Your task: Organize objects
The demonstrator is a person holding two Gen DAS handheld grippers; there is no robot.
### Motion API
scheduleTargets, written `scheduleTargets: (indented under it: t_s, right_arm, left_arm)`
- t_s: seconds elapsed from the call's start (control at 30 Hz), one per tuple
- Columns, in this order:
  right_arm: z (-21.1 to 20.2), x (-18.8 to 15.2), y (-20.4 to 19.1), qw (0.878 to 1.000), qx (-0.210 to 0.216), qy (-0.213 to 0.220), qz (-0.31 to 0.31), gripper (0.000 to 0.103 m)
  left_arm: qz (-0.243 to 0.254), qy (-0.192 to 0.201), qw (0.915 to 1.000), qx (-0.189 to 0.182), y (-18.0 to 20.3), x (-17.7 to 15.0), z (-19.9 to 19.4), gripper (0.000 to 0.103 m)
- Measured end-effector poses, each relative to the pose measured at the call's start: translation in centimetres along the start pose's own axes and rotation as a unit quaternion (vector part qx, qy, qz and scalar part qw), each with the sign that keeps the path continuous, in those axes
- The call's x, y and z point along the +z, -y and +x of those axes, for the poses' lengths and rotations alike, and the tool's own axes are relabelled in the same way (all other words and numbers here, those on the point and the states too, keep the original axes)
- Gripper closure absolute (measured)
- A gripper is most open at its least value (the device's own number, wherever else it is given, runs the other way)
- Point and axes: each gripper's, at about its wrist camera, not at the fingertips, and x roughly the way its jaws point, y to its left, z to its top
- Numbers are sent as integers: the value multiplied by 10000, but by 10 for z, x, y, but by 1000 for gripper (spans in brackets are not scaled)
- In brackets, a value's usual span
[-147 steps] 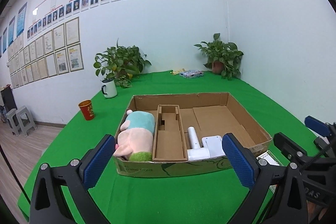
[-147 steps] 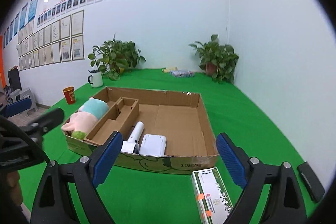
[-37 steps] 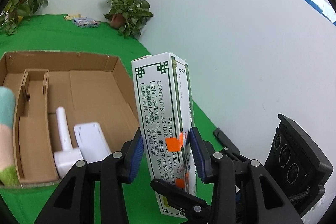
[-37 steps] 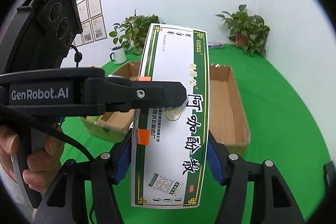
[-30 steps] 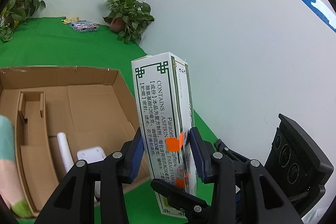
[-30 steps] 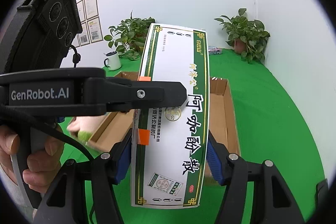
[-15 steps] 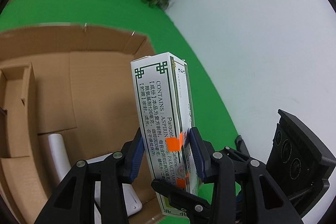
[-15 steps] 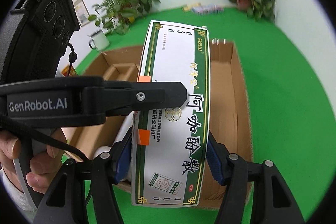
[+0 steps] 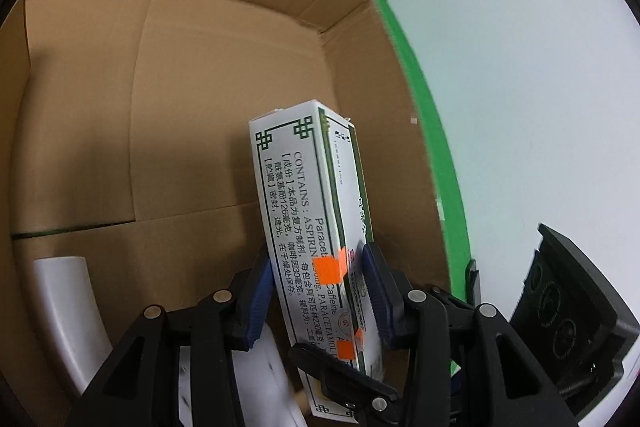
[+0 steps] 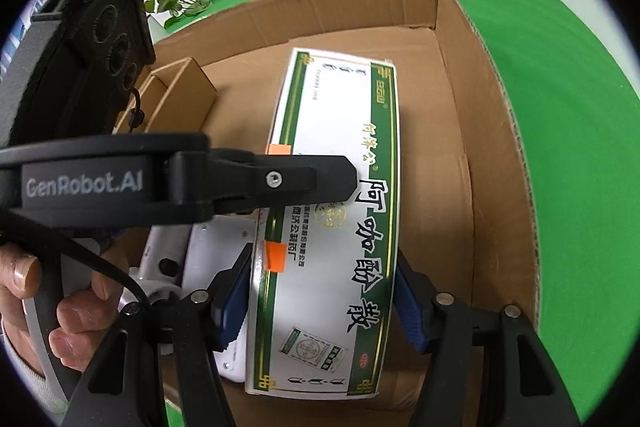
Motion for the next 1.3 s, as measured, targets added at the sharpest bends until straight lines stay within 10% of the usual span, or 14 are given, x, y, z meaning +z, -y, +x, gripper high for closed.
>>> scheduleTargets:
  t_s: [0.43, 0.67, 0.9, 1.0, 1.13, 1.3]
  right_arm:
    - [0, -11, -8, 9997, -163, -169, 42, 36]
    - [-8, -23, -12, 9999, -120, -92, 28, 28]
    - [-28, -46, -38, 9989, -392, 254, -44, 28]
    - [-49, -59, -52, 9887, -998, 1062, -360, 22]
    - [-74, -101, -86, 9656, -806, 2323, -847, 19]
    - [-73, -137, -117, 9457, -868, 2973, -983, 18]
  left_arm:
    - [234, 557, 9969, 503, 21, -14, -65, 42]
    - [992, 1500, 9762, 1216, 44, -58, -137, 39]
    - [1287, 2861, 9095, 2726, 25, -128, -203, 29]
    - [1293, 3214, 8814, 3213, 7, -164, -224, 20]
    - [1225, 3587, 8506, 3645, -15, -197, -223, 17]
    - [1205, 3768, 8376, 3768, -43, -223, -200, 5]
